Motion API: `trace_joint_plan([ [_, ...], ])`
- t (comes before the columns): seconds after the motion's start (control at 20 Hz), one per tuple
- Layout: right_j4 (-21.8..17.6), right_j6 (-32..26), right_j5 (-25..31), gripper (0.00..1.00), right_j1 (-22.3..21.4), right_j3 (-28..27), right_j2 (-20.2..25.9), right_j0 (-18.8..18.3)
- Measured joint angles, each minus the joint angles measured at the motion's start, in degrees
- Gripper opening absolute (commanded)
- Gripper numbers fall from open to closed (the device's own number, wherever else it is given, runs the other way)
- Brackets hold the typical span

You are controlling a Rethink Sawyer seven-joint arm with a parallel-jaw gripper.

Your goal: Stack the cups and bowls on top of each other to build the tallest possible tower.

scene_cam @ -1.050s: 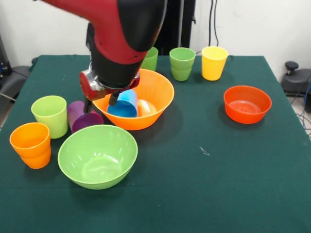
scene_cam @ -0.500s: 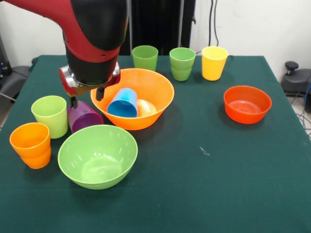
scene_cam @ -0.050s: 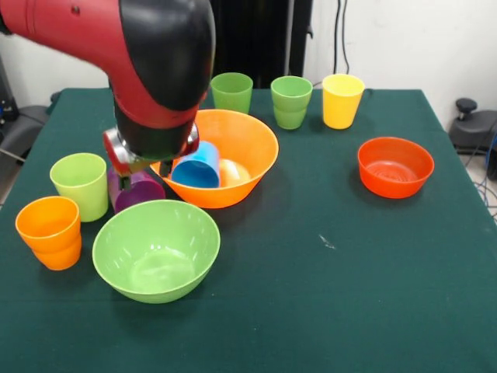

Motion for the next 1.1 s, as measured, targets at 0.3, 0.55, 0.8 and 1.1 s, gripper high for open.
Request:
trace_joint_plan([
  [0.3, 0.0, 0.0, 0.0, 1.0, 4.6, -3.1, 0.2, 0.4],
  [0.55, 0.0, 0.0, 0.0, 1.0, 6.4, -3.5, 1.6, 0.3],
  [0.8, 0.0, 0.0, 0.1, 1.0, 5.7, -3.5, 2.9, 0.0],
  [1.1, 0.0, 0.0, 1.9, 1.0, 3.7, -3.4, 4.1, -0.5],
])
